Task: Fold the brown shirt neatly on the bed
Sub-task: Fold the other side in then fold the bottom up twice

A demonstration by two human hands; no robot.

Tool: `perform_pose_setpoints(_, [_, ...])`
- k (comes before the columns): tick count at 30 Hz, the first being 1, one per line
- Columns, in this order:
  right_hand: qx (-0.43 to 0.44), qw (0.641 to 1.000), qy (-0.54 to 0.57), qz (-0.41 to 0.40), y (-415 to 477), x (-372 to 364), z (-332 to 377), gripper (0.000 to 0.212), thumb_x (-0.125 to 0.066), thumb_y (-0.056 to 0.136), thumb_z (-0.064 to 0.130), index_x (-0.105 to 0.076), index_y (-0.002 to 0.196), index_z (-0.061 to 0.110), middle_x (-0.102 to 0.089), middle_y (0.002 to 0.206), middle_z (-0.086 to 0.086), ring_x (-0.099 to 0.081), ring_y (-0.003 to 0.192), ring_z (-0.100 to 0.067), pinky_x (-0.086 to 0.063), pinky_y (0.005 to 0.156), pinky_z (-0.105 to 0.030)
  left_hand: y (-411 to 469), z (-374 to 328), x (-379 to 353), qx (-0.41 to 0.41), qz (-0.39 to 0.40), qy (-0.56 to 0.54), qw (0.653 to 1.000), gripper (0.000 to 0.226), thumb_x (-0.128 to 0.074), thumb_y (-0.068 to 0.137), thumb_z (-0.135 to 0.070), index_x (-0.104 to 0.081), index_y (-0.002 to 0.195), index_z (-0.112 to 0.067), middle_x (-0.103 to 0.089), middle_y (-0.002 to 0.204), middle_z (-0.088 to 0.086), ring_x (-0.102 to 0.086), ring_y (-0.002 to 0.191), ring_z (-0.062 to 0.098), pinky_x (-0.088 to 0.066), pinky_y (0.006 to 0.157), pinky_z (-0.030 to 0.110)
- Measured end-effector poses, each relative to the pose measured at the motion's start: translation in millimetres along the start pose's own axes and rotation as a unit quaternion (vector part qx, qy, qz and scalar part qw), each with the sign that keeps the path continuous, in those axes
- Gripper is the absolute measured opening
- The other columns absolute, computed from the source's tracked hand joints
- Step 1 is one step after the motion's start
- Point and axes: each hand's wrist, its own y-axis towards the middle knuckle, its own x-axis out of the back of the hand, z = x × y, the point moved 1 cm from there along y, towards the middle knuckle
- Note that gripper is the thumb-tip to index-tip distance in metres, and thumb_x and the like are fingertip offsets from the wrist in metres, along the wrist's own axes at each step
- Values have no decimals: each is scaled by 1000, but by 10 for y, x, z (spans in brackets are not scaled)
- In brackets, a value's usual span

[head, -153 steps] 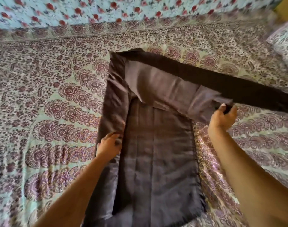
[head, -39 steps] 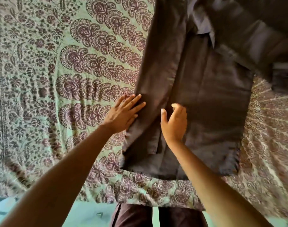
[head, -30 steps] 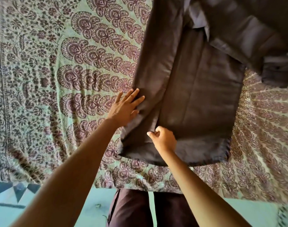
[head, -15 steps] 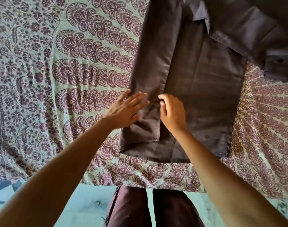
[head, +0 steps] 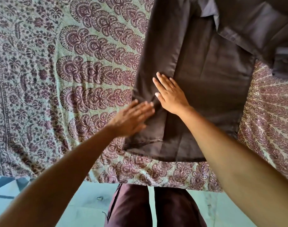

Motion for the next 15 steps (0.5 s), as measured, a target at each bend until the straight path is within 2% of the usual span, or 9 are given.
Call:
perform_pose_setpoints(1, [1,1000,-5,-5,-4,1,-9,56,-31,94,32,-25,146,12,-18,155,-9,-21,142,-23,-14,115,-37,123,178,19,49,0,7,999,58,-33,94,-42,-29,144,-13,-29,151,9,-30,138,23,-15,114,43])
perform_pose_setpoints(3, [-12,999,-47,-13,-24,-14,-29,59,-26,91,37,-29,145,13,-24,153,-8,-27,140,-23,-18,114,-38,248,397,-25,84,22,22,996,62,-32,95,-44,-26,146,-10,-28,152,12,-29,140,26,-18,114,43])
perform_pose_setpoints(6, [-62,994,-86,-18,-102,-76,-45,61,-27,92,44,-28,145,15,-26,153,-9,-27,140,-23,-14,114,-38,108,313,-173,46,34,22,998,62,-30,95,-45,-24,146,-11,-25,152,15,-25,141,28,-16,115,46])
perform_pose_setpoints(10, [-87,994,-69,-17,-152,-96,-11,63,-26,92,45,-26,146,13,-23,153,-10,-24,141,-24,-15,114,-38,-406,32,-276,-44,74,6,996,64,-29,93,-52,-18,148,-21,-20,152,9,-19,141,23,-8,115,48])
perform_pose_setpoints(12, [-89,996,-23,-13,-175,-29,12,63,-25,91,44,-28,145,10,-23,153,-11,-24,141,-25,-17,114,-39,-527,-39,-242,-63,72,-19,995,58,-26,95,-51,-29,145,-23,-27,150,6,-27,137,20,-12,113,49])
perform_pose_setpoints(14, [-97,995,29,-22,-183,62,10,65,-23,91,43,-28,144,7,-24,152,-12,-24,140,-25,-15,114,-38,-451,-49,-132,-18,37,-95,995,48,-27,97,-44,-45,135,-20,-45,142,3,-44,129,18,-23,110,43])
perform_pose_setpoints(15, [-114,992,48,-33,-201,115,-16,65,-24,90,42,-29,143,5,-27,151,-14,-27,139,-27,-16,114,-39,-350,-46,-50,21,9,-150,988,42,-33,95,-39,-52,127,-18,-57,131,3,-57,117,21,-33,104,39])
